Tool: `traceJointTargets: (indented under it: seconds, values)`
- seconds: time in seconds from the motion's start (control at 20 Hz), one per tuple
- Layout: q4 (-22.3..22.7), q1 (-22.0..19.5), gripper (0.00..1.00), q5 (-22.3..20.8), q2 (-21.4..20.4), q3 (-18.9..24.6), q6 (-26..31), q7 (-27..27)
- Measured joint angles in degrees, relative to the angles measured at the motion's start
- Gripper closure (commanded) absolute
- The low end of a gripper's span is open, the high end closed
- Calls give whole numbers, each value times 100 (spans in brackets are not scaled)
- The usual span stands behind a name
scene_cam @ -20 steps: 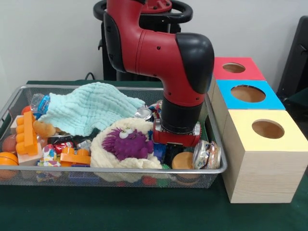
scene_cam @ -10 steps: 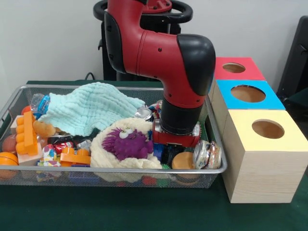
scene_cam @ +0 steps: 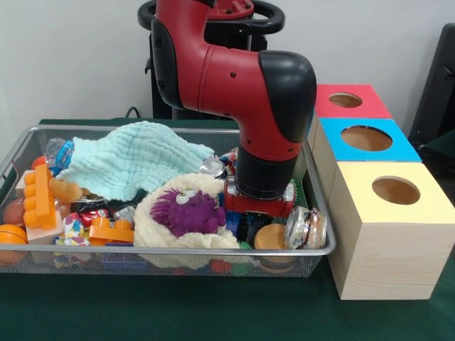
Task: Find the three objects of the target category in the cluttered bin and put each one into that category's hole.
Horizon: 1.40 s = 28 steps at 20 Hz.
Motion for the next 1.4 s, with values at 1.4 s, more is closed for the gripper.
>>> traceJointTargets:
  seconds: [1.4]
  values:
    - [794,627,0,1,-637,-159,-1029,0]
